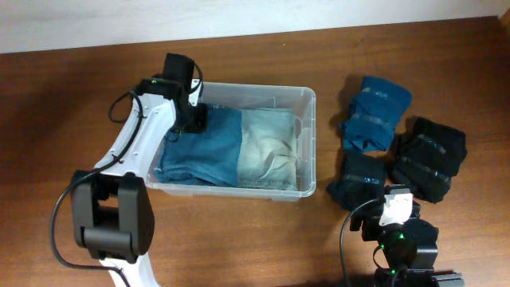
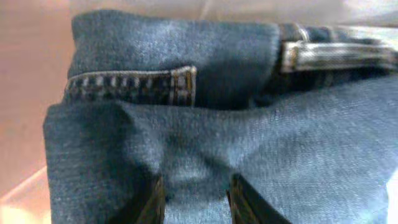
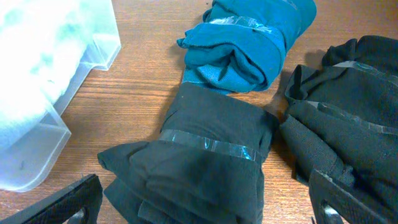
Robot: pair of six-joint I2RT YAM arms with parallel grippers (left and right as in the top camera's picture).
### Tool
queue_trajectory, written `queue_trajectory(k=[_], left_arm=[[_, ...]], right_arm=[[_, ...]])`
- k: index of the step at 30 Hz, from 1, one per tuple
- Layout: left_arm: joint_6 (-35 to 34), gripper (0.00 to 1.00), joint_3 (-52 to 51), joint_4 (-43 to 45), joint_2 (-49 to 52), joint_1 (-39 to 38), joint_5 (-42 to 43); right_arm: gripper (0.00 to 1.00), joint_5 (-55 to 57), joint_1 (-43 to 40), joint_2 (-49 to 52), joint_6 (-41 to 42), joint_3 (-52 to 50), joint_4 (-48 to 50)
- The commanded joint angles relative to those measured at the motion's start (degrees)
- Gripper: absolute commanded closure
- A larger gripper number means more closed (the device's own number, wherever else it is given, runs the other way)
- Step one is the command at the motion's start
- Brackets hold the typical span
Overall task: Pack container
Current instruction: 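Press and flatten the dark-blue jeans inside the container with the left gripper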
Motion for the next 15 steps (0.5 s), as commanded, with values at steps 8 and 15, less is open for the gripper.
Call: queue_trajectory(k=[8,15], left_arm=[[-1.0,0.62,20.0,-26.0,-10.0,-0.5,1.1],[-0.9,0.62,14.6,-33.4,-10.2,-0.5,-1.2]], right_arm=[[0.01,-0.5,-0.4,-0.5,-0.3,-0.3,0.0],[0.02,-0.5,-0.4,-0.5,-0.3,-0.3,0.0]])
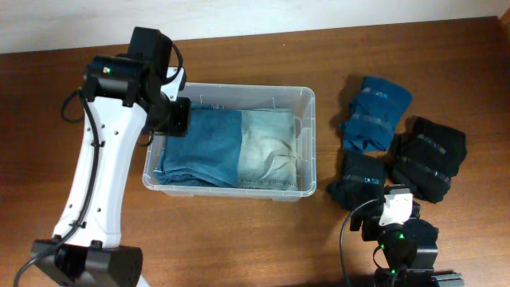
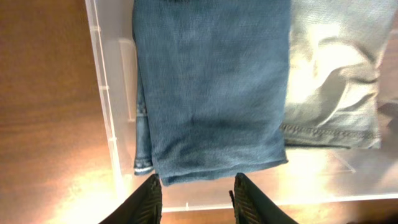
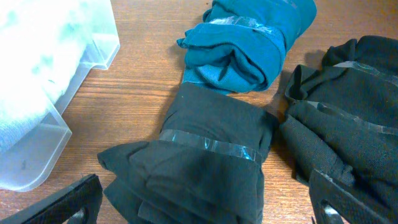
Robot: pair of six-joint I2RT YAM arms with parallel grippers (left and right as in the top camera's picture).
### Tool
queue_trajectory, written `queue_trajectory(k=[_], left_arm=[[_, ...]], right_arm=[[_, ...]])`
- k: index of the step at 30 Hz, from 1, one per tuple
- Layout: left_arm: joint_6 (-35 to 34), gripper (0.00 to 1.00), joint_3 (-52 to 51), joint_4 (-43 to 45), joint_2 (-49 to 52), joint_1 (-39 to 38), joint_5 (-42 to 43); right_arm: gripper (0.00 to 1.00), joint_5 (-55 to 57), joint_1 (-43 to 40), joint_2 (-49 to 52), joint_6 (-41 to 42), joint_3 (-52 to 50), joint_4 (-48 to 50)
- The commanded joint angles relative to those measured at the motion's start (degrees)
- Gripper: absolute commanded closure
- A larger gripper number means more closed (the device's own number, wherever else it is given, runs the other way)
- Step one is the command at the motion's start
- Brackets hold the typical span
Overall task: Pack container
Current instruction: 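Press and flatten the dark-blue jeans inside the container with the left gripper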
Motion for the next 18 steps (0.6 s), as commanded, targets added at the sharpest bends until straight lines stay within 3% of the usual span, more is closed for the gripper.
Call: queue_trajectory(k=[1,12,18], left_arm=[[-0.7,0.62,-7.3,1.2,1.7,-0.2,-1.2],[-2.6,0.57,-42.6,28.5,1.7,1.2,-0.9],[-2.6,0.57,-43.9,30.3,1.3,3.2,1.9]], right_arm=[[0.02,-0.5,-0.4,-0.5,-0.4,-0.3,0.0],[0.02,-0.5,-0.4,-0.5,-0.4,-0.3,0.0],[0.02,-0.5,-0.4,-0.5,-0.4,-0.3,0.0]])
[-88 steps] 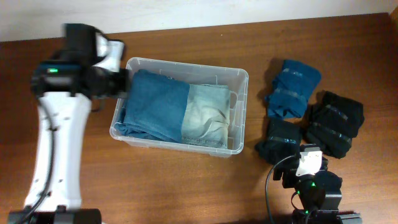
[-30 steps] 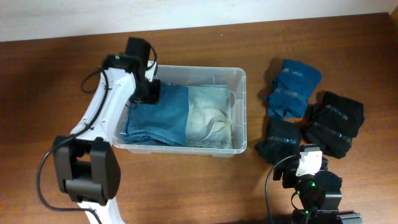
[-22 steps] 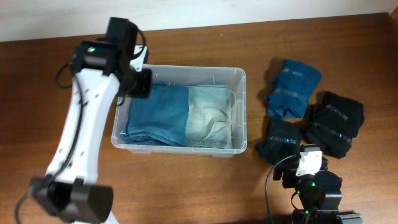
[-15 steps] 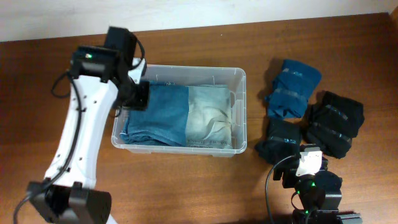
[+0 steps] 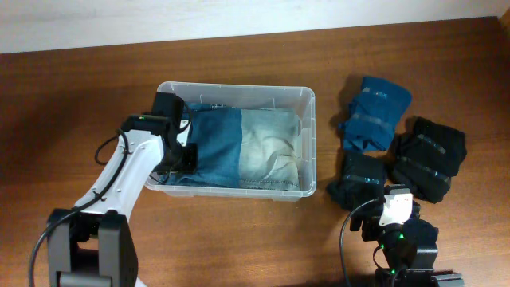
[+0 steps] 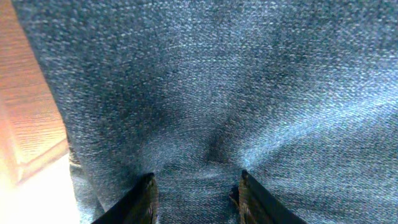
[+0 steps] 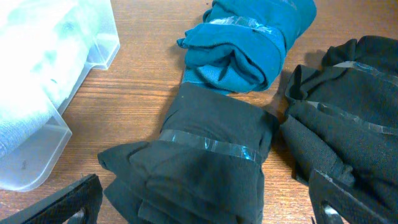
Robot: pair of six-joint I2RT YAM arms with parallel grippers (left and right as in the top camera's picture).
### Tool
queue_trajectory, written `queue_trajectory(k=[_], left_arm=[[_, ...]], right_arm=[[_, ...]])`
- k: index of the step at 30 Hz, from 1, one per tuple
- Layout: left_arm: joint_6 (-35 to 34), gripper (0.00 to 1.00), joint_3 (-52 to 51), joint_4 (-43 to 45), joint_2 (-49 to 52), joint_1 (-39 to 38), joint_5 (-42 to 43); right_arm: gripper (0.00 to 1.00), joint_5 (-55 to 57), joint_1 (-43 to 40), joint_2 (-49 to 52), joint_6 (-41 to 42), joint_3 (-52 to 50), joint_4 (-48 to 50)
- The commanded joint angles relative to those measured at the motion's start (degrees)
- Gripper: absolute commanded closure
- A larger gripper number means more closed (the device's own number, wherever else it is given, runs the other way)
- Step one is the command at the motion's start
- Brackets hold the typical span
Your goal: Pack container
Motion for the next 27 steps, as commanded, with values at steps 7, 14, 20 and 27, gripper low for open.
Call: queue_trajectory(k=[7,14,20,27], left_arm=[[-0.7,0.56,15.6,-12.8,-0.3,1.0,0.8],[-0.5,0.34,40.3,-22.8,-4.1,2.6,-2.2],[-0.5,0.00,51.4,-28.2,-8.3,7.2,-2.2],[-0.5,0.01,51.8,-29.4,-15.2,12.1,-3.3]], right_arm=[[0.02,-0.5,-0.4,-0.5,-0.4,-0.3,0.0],[0.01,-0.5,-0.4,-0.5,-0.4,-0.3,0.0],[0.01,-0.5,-0.4,-0.5,-0.4,-0.3,0.0],[0.01,-0.7,-0.4,-0.5,-0.3,-0.3,0.8]])
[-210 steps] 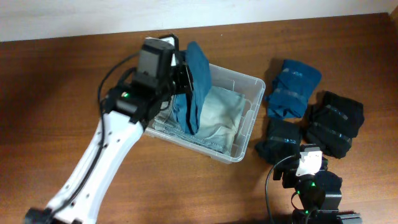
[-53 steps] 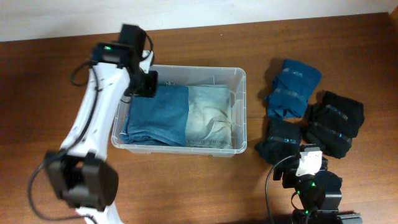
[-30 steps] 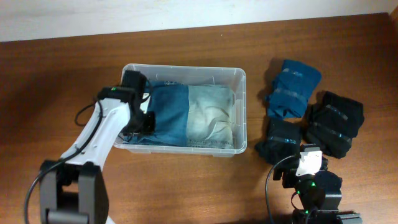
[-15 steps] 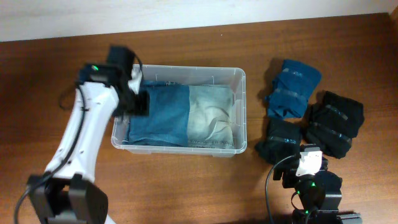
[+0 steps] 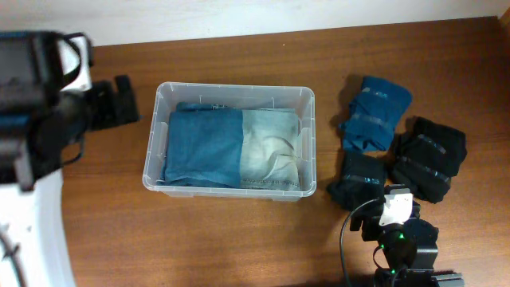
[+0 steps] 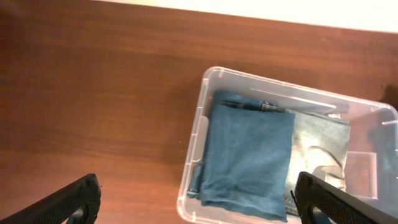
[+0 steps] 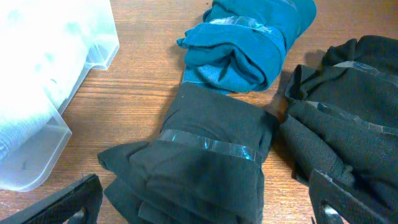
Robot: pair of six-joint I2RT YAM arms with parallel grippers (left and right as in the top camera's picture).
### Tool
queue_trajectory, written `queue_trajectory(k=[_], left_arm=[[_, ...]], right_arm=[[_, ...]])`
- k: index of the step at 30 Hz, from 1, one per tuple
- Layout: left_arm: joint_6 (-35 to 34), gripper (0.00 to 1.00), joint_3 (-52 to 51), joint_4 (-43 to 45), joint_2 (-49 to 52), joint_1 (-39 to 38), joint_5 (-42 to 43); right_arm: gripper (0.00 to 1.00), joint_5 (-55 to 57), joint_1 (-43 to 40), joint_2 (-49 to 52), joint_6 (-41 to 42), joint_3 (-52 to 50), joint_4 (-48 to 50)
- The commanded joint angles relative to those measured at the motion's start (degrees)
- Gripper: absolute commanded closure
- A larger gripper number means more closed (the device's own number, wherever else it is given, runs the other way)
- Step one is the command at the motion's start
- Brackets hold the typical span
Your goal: Pack container
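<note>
The clear plastic container (image 5: 231,86) sits mid-table and holds folded blue jeans (image 5: 203,147) on the left and pale jeans (image 5: 269,151) on the right. My left gripper (image 5: 115,102) hangs high, left of the container, open and empty. Its wrist view looks down on the container (image 6: 198,121) and the blue jeans (image 6: 249,155) from between the wide-spread fingers of the left gripper (image 6: 198,196). My right gripper (image 7: 205,200) rests open at the front right, just short of a taped black bundle (image 7: 199,155).
Right of the container lie a taped teal bundle (image 5: 376,112), the near black bundle (image 5: 358,182) and a larger black bundle (image 5: 430,155). The right arm (image 5: 398,239) sits at the table's front edge. Bare wood shows left of the container.
My left gripper was low on the blue jeans at the container's front left, fingers close together. Now it is high above the table left of the container, wide open. The right arm has not moved.
My left gripper was down on the blue jeans at the container's back left, fingers close together. Then it hung above the container, then was down on the jeans again at the front left. Now it is high and open; the jeans lie flat. The bundles stayed put.
</note>
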Motion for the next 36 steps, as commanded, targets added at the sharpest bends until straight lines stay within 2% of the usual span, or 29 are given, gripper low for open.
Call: queue_trajectory(k=[1,5,7,10,12,16,20,26,29,32,36], left_arm=[[0.1,0.01,0.6,-1.1,-2.6,1.4,-2.4],[0.1,0.00,0.6,-2.8,-4.4,1.5,-4.6],[0.1,0.01,0.6,-3.5,-4.7,1.5,-4.6],[0.1,0.01,0.6,-4.2,-4.8,1.5,-4.6],[0.1,0.00,0.6,-4.4,-4.7,1.5,-4.6],[0.1,0.01,0.6,-4.4,-4.7,1.5,-4.6],[0.1,0.01,0.6,-4.4,-4.7,1.5,-4.6],[0.1,0.01,0.6,-4.4,-4.7,1.5,-4.6],[0.1,0.01,0.6,-4.4,-4.7,1.5,-4.6],[0.1,0.01,0.6,-4.4,-4.7,1.5,-4.6],[0.1,0.01,0.6,-4.4,-4.7,1.5,-4.6]], right_arm=[[0.02,-3.3,-0.3,-0.5,1.8,-0.3,2.3],[0.02,-21.3,-0.4,-0.5,15.0,-0.3,11.1],[0.02,-28.2,-0.4,-0.3,17.0,-0.3,16.2],[0.02,-30.4,-0.4,0.8,21.9,2.0,20.8],[0.02,-28.9,-0.4,2.6,21.8,5.9,20.4],[0.02,-20.4,-0.4,11.6,21.6,17.6,14.6],[0.02,-12.3,-0.4,27.8,20.6,33.4,1.7],[0.01,-15.3,-0.4,52.9,11.3,55.5,-12.7],[0.01,-15.4,-1.3,62.2,12.9,62.6,-16.6],[0.01,-15.4,-5.6,70.9,16.6,68.1,-18.8],[0.02,-15.6,-16.0,79.7,18.6,70.0,-17.9]])
